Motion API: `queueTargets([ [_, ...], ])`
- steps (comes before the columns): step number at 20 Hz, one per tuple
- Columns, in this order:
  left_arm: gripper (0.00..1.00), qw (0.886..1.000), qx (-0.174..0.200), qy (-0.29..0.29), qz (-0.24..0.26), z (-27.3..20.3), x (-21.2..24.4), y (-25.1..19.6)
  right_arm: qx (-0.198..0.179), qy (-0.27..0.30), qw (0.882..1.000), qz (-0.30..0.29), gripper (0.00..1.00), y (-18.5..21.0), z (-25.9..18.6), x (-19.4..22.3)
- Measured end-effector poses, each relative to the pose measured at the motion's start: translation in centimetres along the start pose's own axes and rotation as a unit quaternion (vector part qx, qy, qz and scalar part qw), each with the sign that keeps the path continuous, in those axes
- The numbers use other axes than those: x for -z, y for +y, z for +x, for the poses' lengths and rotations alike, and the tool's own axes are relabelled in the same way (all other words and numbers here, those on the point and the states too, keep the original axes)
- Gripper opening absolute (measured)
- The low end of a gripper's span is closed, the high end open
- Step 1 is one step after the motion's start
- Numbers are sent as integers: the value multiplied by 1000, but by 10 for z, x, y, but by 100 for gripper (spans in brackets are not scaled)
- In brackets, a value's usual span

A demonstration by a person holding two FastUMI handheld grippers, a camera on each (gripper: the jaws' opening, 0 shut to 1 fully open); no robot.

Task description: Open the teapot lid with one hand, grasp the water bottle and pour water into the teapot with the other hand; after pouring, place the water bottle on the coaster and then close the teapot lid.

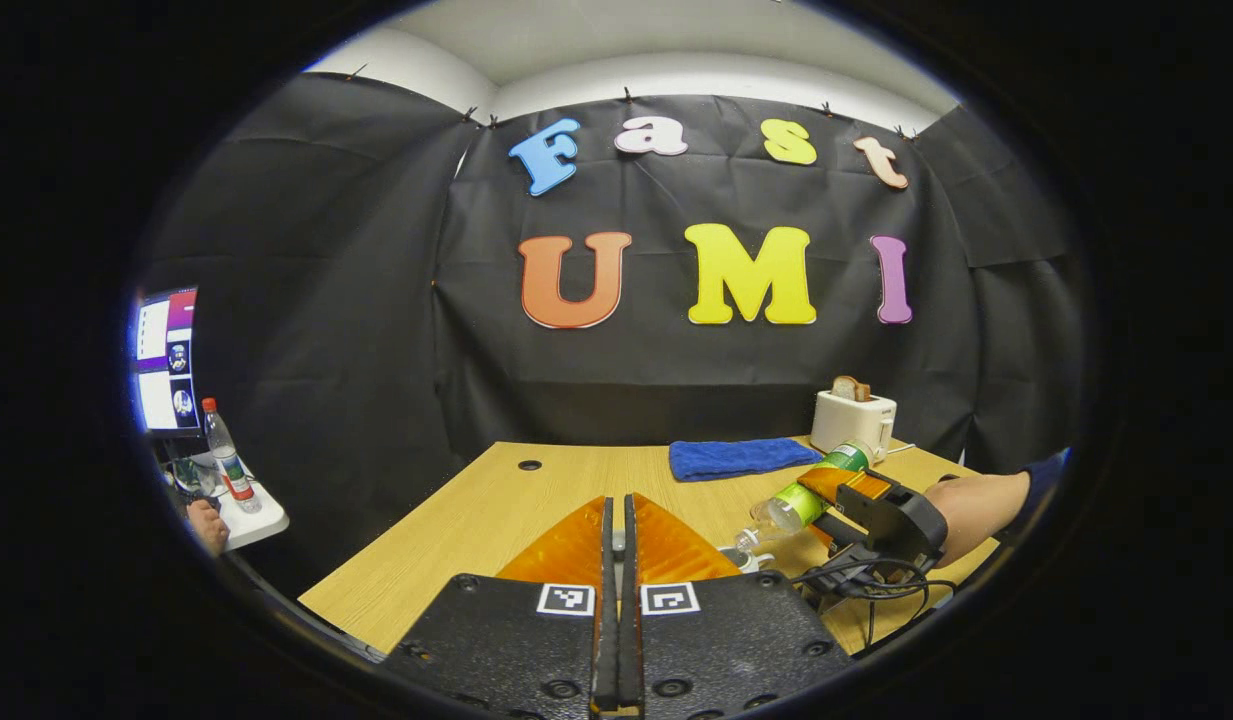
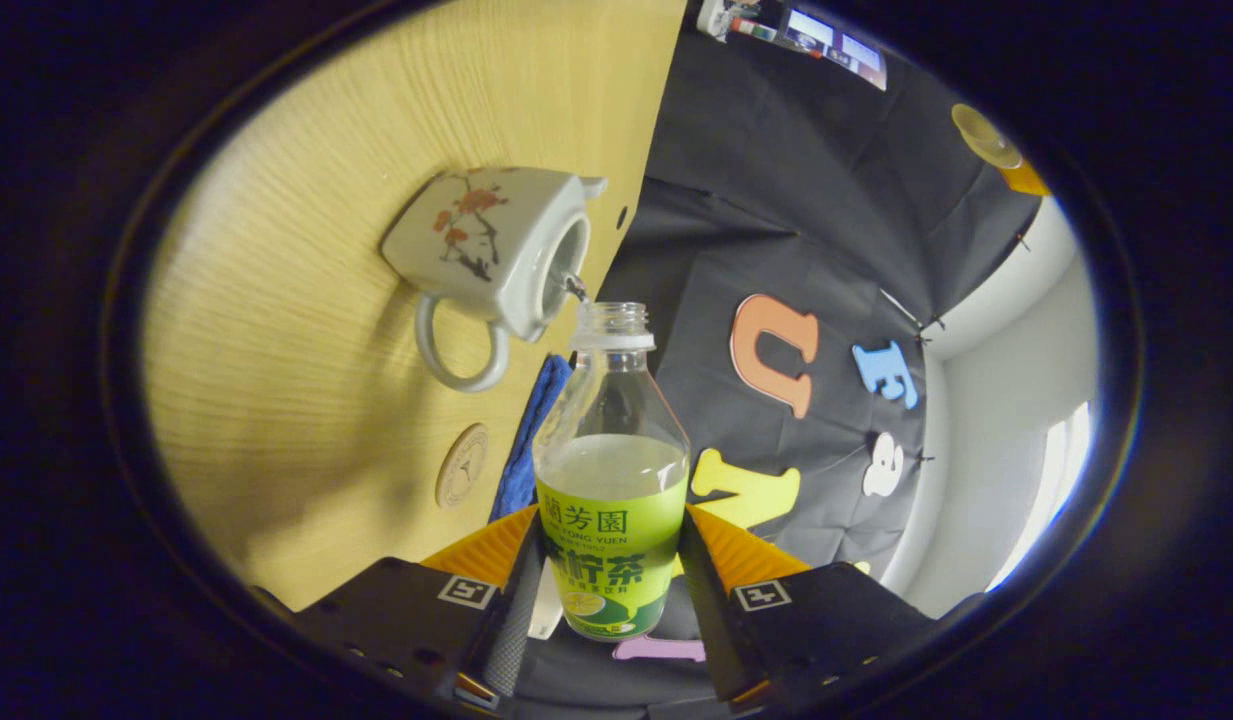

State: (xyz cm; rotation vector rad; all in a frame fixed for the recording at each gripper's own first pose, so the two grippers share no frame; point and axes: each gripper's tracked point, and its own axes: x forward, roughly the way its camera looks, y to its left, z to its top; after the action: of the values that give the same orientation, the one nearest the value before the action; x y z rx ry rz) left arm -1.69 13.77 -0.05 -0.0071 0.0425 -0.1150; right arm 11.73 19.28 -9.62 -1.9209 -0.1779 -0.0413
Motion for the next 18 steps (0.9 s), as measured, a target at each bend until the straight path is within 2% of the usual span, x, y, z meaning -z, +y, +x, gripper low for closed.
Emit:
queueTargets([
  [8,3,1000,2,8,1,3,5,0,39,-9,998,-56,71,-20,0,-6],
  [18,3,1000,2,13,4,2,7,1,80,-9,994,-79,72,-42,-4,-5],
])
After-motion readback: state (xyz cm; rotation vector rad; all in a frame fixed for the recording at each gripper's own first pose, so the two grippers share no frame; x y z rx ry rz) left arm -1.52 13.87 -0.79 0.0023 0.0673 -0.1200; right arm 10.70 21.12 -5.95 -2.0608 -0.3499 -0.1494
